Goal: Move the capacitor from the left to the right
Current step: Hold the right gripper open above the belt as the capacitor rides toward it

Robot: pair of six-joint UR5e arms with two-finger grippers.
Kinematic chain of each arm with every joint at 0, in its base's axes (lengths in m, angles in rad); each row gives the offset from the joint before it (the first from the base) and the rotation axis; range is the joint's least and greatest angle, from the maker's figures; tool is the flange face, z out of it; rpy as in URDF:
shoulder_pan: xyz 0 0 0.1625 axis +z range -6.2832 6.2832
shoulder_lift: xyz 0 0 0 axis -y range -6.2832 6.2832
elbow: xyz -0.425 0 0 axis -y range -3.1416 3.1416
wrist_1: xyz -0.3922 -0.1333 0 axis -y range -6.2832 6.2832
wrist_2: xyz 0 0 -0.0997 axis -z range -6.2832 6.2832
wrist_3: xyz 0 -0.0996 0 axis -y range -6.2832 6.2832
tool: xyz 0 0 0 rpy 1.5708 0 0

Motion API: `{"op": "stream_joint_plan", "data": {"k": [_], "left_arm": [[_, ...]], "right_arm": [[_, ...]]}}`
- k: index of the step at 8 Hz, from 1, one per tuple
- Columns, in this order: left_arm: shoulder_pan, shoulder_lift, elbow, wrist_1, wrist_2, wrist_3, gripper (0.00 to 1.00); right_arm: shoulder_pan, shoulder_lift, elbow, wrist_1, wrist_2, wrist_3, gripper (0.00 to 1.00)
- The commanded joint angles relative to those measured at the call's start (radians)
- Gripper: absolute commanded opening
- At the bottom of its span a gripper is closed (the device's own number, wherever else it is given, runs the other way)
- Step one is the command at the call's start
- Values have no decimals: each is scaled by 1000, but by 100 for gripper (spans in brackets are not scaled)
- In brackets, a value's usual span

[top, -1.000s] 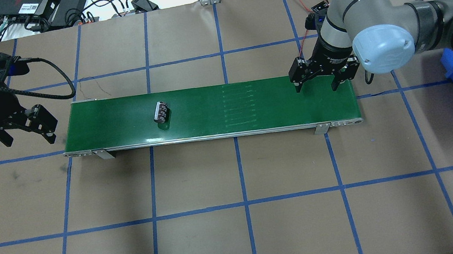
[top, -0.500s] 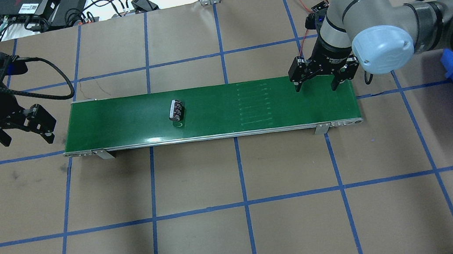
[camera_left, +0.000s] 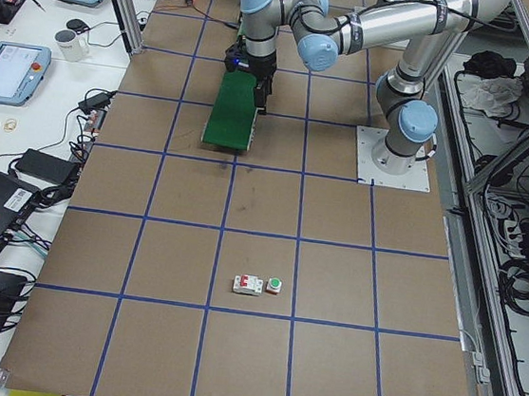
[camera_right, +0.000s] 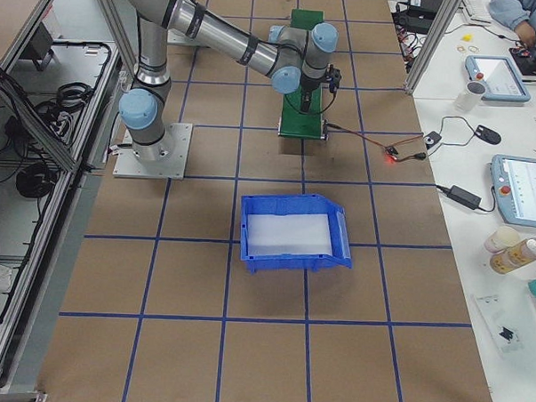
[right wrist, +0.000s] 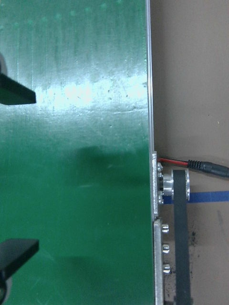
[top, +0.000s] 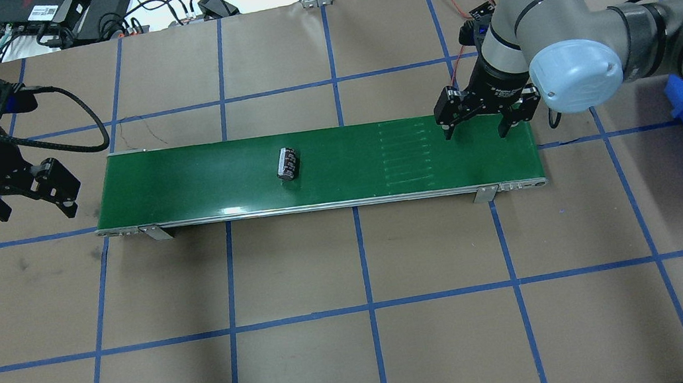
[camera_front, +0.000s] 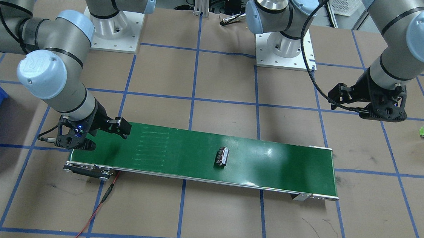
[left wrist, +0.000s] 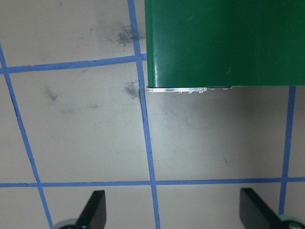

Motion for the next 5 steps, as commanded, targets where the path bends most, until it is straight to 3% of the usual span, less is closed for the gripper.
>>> {"op": "stream_joint_plan", "data": {"k": [1,5], "left_arm": [[2,6,0,-5,1,2,100],[3,15,-3,-9,-4,10,100]], "right_arm": [[1,0,0,2,0,1,99],[1,6,0,0,2,1,100]]}}
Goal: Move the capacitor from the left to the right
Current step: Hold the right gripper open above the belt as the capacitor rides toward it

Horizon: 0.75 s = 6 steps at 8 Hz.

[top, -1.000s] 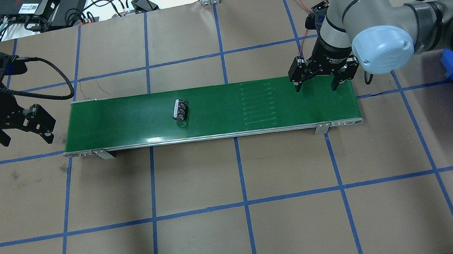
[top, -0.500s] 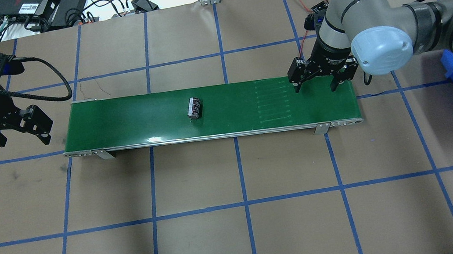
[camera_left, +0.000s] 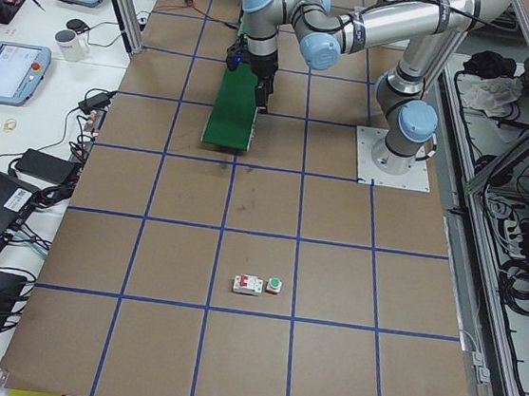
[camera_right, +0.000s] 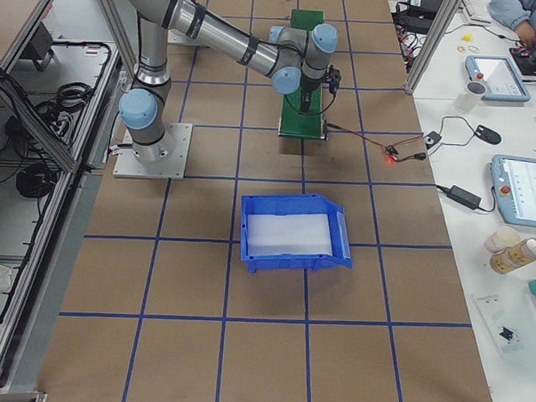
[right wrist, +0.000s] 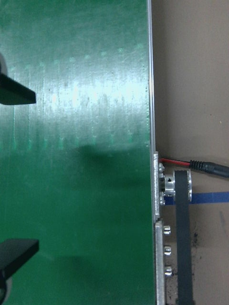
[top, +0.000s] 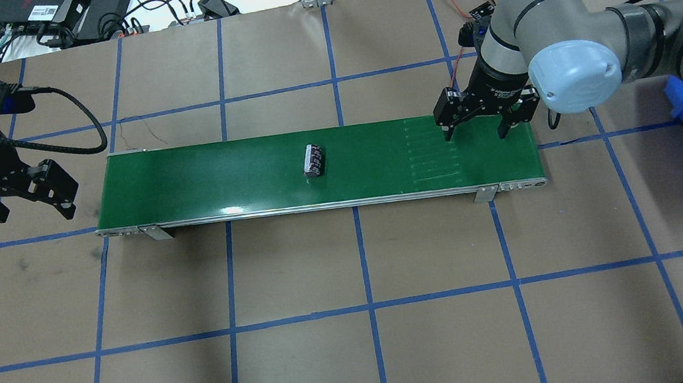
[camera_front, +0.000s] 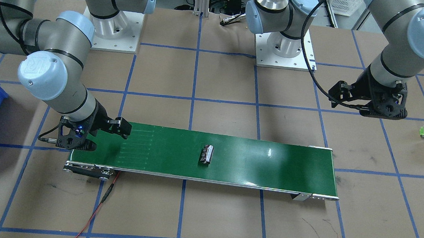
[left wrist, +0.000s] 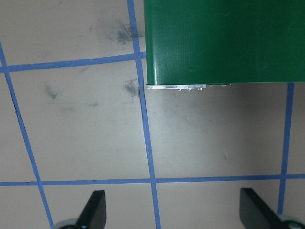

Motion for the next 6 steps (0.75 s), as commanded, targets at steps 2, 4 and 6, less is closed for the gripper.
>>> {"op": "stream_joint_plan", "data": {"k": [2,4,6], "left_arm": [[0,15,0,-15,-2,2,100],[2,17,-3,-17,0,3,100],[2,18,-9,-18,2,3,100]], "right_arm": [[0,3,0,-1,1,0,100],[0,3,0,-1,1,6,100],[0,3,0,-5,2,6,100]]}}
